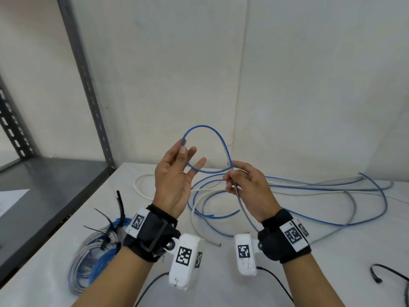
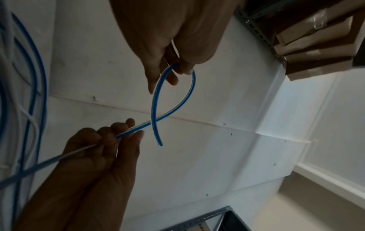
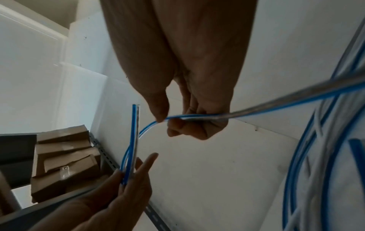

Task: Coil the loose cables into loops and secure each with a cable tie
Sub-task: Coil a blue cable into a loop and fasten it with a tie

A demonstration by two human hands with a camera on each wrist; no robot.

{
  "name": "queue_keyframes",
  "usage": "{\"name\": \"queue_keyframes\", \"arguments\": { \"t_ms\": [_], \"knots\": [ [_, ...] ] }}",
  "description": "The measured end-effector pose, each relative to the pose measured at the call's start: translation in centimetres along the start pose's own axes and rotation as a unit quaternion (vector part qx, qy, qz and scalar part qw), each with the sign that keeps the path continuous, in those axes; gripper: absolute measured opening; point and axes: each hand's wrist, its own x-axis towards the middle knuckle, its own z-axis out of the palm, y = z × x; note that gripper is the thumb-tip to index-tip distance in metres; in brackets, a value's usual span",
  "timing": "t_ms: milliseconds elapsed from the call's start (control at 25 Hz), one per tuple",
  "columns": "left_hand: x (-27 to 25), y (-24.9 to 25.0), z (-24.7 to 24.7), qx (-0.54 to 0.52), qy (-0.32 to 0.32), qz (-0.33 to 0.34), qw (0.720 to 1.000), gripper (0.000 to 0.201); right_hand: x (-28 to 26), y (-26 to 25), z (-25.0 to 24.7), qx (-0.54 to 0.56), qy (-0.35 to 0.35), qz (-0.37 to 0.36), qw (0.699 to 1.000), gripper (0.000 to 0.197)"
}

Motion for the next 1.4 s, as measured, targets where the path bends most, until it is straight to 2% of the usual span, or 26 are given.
{"name": "queue_keyframes", "arguments": {
  "t_ms": [80,200,280,400,440,560,600,640,720,760,800,920,960,1040,1080,1120,1200,1320,1400],
  "knots": [
    [-0.1,-0.7,0.3,-0.021,0.007,0.008,1.0,0.022,0.0,-0.4,0.0,0.0,-0.022,-0.006,1.0,0.024],
    [-0.3,-1.1,0.9,-0.018,0.012,0.009,1.0,0.016,-0.5,-0.1,0.5,0.026,-0.006,-0.014,1.0,0.031],
    [-0.5,-1.6,0.7,-0.02,0.024,0.0,1.0,0.014,-0.9,-0.4,0.7,-0.005,-0.041,-0.015,0.999,0.029],
    [-0.4,-1.7,0.5,-0.016,0.032,-0.031,0.999,0.013,-1.3,-0.8,1.2,-0.055,-0.106,-0.026,0.993,0.043],
    [-0.2,-1.8,0.1,-0.021,0.044,-0.038,0.998,0.013,-1.5,-1.0,1.6,-0.06,-0.114,-0.03,0.991,0.041],
    [0.0,-2.3,-0.2,-0.023,0.048,-0.052,0.997,0.013,-1.6,-0.6,2.6,-0.068,-0.042,-0.073,0.994,0.008],
    [0.0,-2.4,-0.3,-0.009,0.046,-0.055,0.997,0.013,-1.6,-0.5,2.7,-0.085,-0.006,-0.098,0.992,0.005],
    [0.0,-2.5,-0.3,0.02,0.033,-0.056,0.998,0.014,-1.4,-0.5,2.6,-0.111,0.025,-0.12,0.986,0.015],
    [-0.2,-2.0,0.0,0.13,-0.032,-0.053,0.99,0.021,-0.8,-0.9,1.3,-0.155,0.044,-0.131,0.978,0.024],
    [-0.2,-1.5,0.0,0.213,-0.076,-0.038,0.973,0.028,-0.7,-1.2,0.5,-0.181,0.033,-0.121,0.975,0.026],
    [0.0,-0.8,-0.1,0.302,-0.121,-0.009,0.945,0.036,-0.6,-1.5,-0.2,-0.215,0.015,-0.11,0.97,0.028],
    [0.2,2.0,-0.8,0.485,-0.235,0.054,0.841,0.064,-0.8,-2.1,-1.4,-0.34,-0.058,-0.086,0.934,0.032],
    [0.1,2.7,-1.0,0.511,-0.276,0.056,0.812,0.064,-1.0,-2.4,-1.2,-0.385,-0.082,-0.083,0.915,0.033],
    [-0.3,3.3,-1.1,0.545,-0.346,0.066,0.761,0.048,-1.5,-2.7,-0.4,-0.43,-0.126,-0.069,0.891,0.037],
    [-0.5,3.4,-1.0,0.546,-0.364,0.071,0.751,0.038,-1.7,-3.0,0.0,-0.427,-0.144,-0.067,0.89,0.036],
    [-0.7,3.4,-0.9,0.539,-0.37,0.073,0.753,0.031,-1.8,-3.1,0.4,-0.42,-0.155,-0.066,0.892,0.034],
    [-0.8,3.6,-0.7,0.546,-0.352,0.093,0.755,0.022,-2.0,-3.4,0.7,-0.416,-0.149,-0.073,0.894,0.031],
    [-0.9,3.9,-0.6,0.602,-0.333,0.129,0.714,0.013,-2.0,-3.7,0.6,-0.421,-0.125,-0.086,0.894,0.024],
    [-0.8,3.9,-0.6,0.637,-0.336,0.129,0.681,0.012,-1.9,-3.8,0.5,-0.423,-0.113,-0.098,0.894,0.017]
  ]
}}
